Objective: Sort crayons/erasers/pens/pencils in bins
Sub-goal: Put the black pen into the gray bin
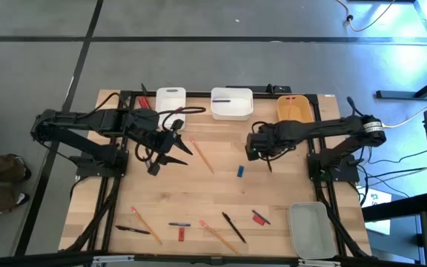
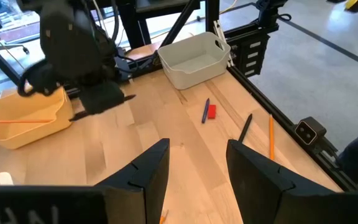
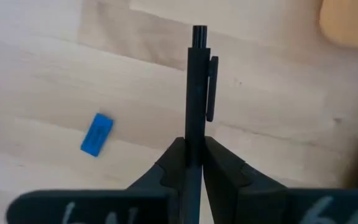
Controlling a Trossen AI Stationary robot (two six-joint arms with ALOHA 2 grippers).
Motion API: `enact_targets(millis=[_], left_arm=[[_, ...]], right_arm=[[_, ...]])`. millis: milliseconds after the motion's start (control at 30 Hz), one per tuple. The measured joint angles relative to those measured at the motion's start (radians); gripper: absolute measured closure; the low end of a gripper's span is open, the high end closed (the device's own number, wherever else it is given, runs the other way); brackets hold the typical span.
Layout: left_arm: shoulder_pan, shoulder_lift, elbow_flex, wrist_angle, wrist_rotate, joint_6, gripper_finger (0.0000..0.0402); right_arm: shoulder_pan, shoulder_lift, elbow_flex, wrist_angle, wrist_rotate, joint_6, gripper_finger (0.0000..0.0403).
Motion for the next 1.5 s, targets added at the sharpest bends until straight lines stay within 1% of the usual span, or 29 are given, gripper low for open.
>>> enact_targets(millis=[100, 200, 367, 467, 533, 767, 967, 1133, 1333, 1500], left_arm=[[0.0, 0.0, 0.0, 0.0, -0.006, -0.002, 0.025], [0.0, 0.0, 0.0, 0.0, -0.048, -0.025, 0.025], [0.0, 0.0, 0.0, 0.0, -0.089, -0.046, 0.025], [0.0, 0.0, 0.0, 0.002, -0.09, -0.046, 0.025], [0.0, 0.0, 0.0, 0.006, -0.09, -0.05, 0.025], [0.0, 0.0, 0.0, 0.041, -0.091, -0.068, 0.025], [0.0, 0.0, 0.0, 0.066, -0.091, -0.069, 0.025], [0.0, 0.017, 0.0, 0.119, -0.087, -0.069, 0.025], [0.0, 0.077, 0.0, 0.173, -0.073, -0.068, 0.025], [0.0, 0.136, 0.0, 0.215, -0.071, -0.052, 0.025]], right_arm=[[0.033, -0.001, 0.051, -0.015, 0.015, -0.027, 0.0357], [0.066, -0.001, 0.096, -0.028, 0.013, -0.059, 0.0356], [0.12, -0.001, 0.153, -0.09, -0.02, -0.06, 0.0356], [0.16, -0.001, 0.166, -0.138, -0.027, -0.032, 0.0356], [0.186, -0.001, 0.172, -0.158, -0.054, 0.0, 0.0356], [0.298, -0.001, 0.172, -0.167, -0.129, 0.085, 0.0356], [0.406, -0.001, 0.172, -0.167, -0.182, 0.2, 0.0356], [0.5, -0.001, 0.172, -0.172, -0.23, 0.333, 0.0356], [0.621, -0.001, 0.172, -0.175, -0.284, 0.531, 0.0356], [0.73, -0.002, 0.172, -0.171, -0.293, 0.717, 0.0356]])
